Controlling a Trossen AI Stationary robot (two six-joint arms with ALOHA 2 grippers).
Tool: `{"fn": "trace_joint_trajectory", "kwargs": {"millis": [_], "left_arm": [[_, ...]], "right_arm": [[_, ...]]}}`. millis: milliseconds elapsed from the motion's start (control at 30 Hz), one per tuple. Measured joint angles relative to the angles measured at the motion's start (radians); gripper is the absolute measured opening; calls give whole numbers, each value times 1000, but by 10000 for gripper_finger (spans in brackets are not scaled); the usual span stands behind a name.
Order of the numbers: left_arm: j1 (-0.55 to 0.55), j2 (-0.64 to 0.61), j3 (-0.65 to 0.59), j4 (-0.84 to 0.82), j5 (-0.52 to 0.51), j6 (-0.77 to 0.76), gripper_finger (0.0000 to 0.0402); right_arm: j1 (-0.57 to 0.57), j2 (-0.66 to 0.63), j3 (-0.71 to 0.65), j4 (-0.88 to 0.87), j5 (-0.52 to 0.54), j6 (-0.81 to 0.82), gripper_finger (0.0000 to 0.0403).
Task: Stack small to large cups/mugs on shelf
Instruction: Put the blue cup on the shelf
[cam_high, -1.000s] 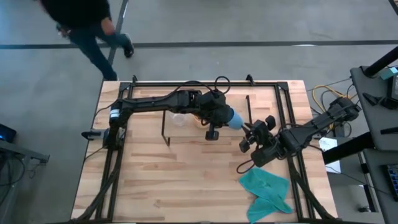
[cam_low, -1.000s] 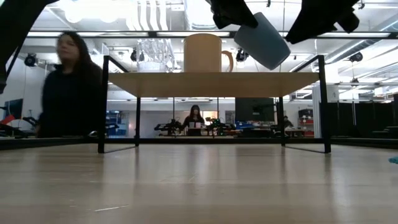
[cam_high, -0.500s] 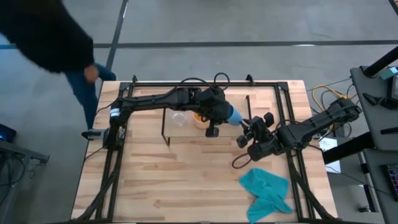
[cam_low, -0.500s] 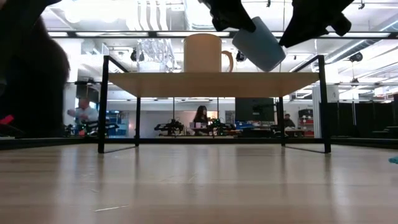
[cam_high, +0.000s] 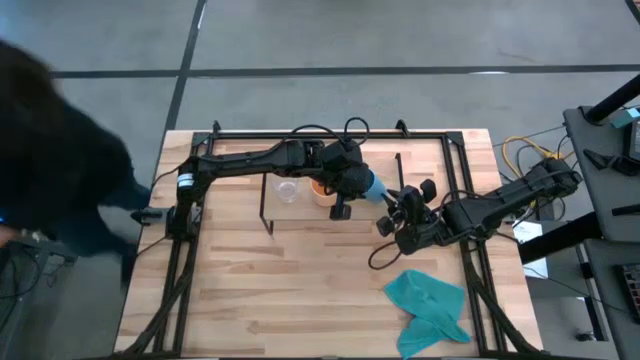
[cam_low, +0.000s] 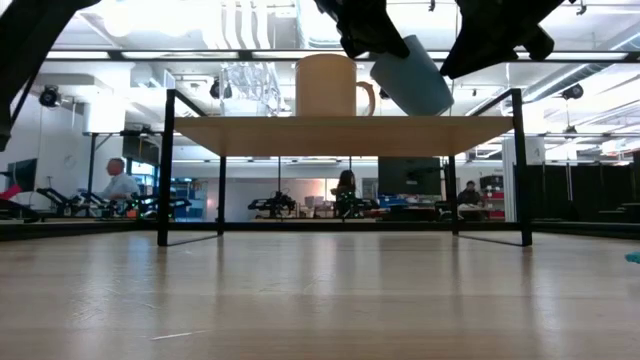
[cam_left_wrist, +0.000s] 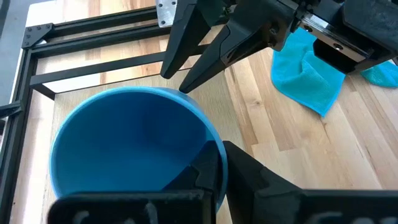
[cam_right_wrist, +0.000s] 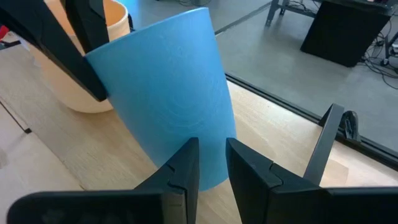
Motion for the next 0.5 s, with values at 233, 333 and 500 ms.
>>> {"fn": "trace_joint_trajectory", "kwargs": {"millis": [233, 333, 500], "left_arm": [[0, 0, -10, 5, 7, -4, 0], [0, 0, -12, 6, 10, -5, 0], [0, 0, -12, 18, 13, -5, 0]], "right_arm": [[-1, 0, -2, 10, 0, 0, 75], [-1, 0, -2, 17, 1, -1, 75], [-7, 0, -4, 29, 4, -3, 75]]}}
